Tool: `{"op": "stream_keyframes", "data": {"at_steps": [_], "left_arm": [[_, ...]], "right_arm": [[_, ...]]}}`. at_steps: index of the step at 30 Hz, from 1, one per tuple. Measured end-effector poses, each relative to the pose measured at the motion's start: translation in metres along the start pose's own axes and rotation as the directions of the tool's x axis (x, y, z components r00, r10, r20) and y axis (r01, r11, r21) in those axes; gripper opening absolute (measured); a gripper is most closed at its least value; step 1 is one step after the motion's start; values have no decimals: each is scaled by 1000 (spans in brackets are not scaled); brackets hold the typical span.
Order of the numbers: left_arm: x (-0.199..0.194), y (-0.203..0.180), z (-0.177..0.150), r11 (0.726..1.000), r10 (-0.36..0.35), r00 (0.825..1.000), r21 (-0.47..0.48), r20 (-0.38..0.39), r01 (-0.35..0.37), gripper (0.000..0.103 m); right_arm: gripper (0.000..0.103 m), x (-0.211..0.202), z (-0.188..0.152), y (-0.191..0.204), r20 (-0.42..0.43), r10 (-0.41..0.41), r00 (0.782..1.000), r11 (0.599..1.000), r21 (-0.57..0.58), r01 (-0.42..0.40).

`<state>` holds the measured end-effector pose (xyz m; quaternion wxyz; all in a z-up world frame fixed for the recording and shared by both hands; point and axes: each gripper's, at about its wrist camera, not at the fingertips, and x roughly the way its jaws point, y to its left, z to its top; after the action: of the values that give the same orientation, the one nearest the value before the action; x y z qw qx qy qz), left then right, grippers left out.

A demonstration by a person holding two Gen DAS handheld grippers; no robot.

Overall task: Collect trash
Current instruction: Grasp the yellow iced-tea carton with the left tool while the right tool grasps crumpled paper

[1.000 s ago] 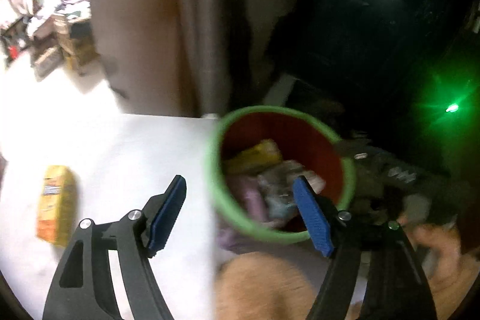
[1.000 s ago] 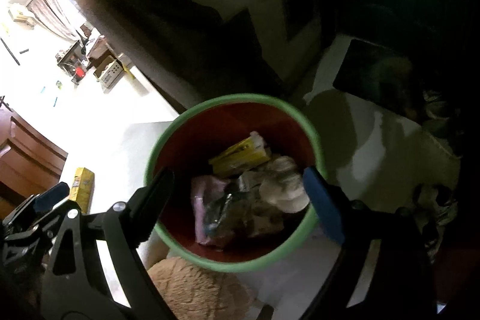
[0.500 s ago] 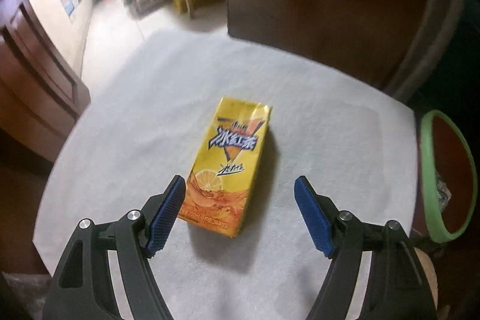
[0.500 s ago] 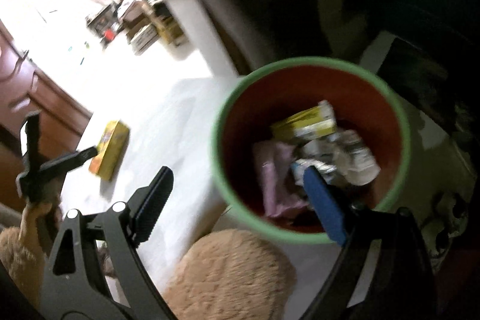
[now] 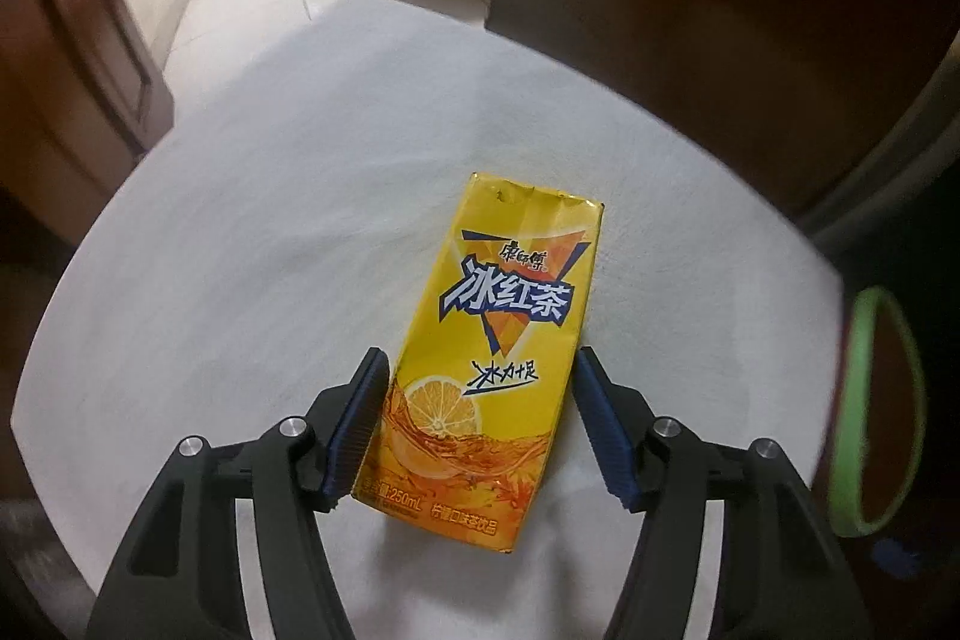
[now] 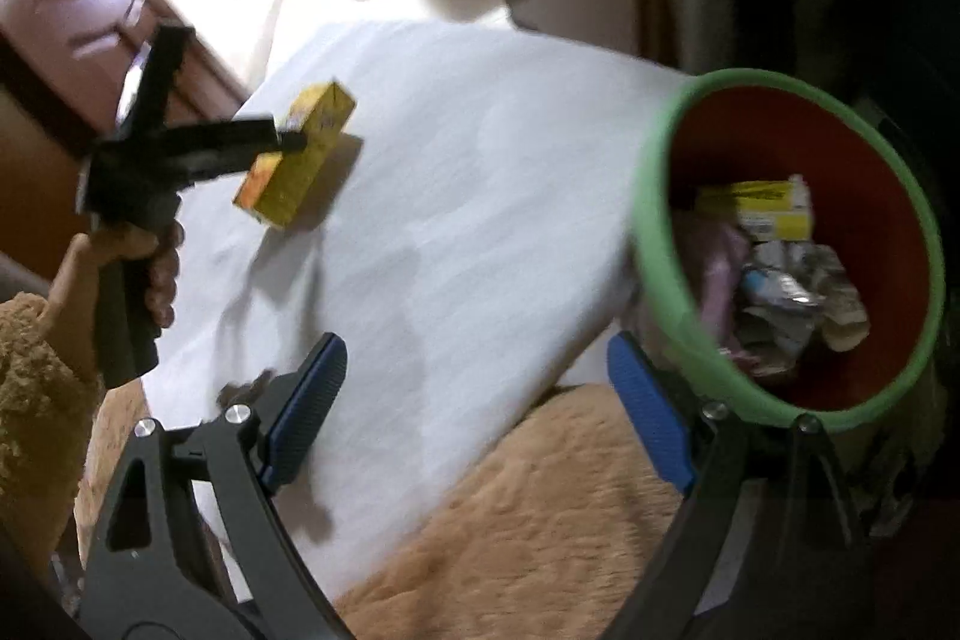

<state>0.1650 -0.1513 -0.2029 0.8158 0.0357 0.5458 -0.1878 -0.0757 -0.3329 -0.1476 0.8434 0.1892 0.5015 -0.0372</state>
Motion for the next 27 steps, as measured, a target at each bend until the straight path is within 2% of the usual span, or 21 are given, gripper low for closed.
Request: {"op": "stream_keyframes", "data": {"at_steps": [5,7,11,13,14,20,22,24,27], "left_arm": [[-60,28,-40,996,-7,994,-87,107,16,60],[-86,38,-57,995,8,988,-101,155,8,60],[-126,50,-86,989,41,972,-146,233,-7,60],[-140,55,-95,987,55,961,-158,270,-13,60],[-135,57,-84,987,64,957,-159,282,-19,60],[-171,62,-88,988,94,915,-152,393,-36,61],[-175,62,-87,988,81,911,-152,404,-20,61],[-178,65,-91,987,75,908,-159,413,-10,61],[-184,68,-92,988,84,901,-156,426,-18,61]], "right_arm": [[89,23,-11,40,-94,67,993,994,-83,-75],[89,36,-17,58,-147,100,984,987,-111,-117],[89,50,-26,94,-201,82,976,967,-222,-127],[89,53,-29,106,-220,95,971,960,-236,-148],[89,56,-31,111,-235,107,966,958,-235,-164],[89,71,-32,130,-285,118,951,952,-239,-190],[72,81,-36,136,-318,113,941,949,-247,-197],[41,87,-40,142,-337,129,933,942,-251,-221],[33,83,-36,149,-317,130,939,934,-277,-223]]}}
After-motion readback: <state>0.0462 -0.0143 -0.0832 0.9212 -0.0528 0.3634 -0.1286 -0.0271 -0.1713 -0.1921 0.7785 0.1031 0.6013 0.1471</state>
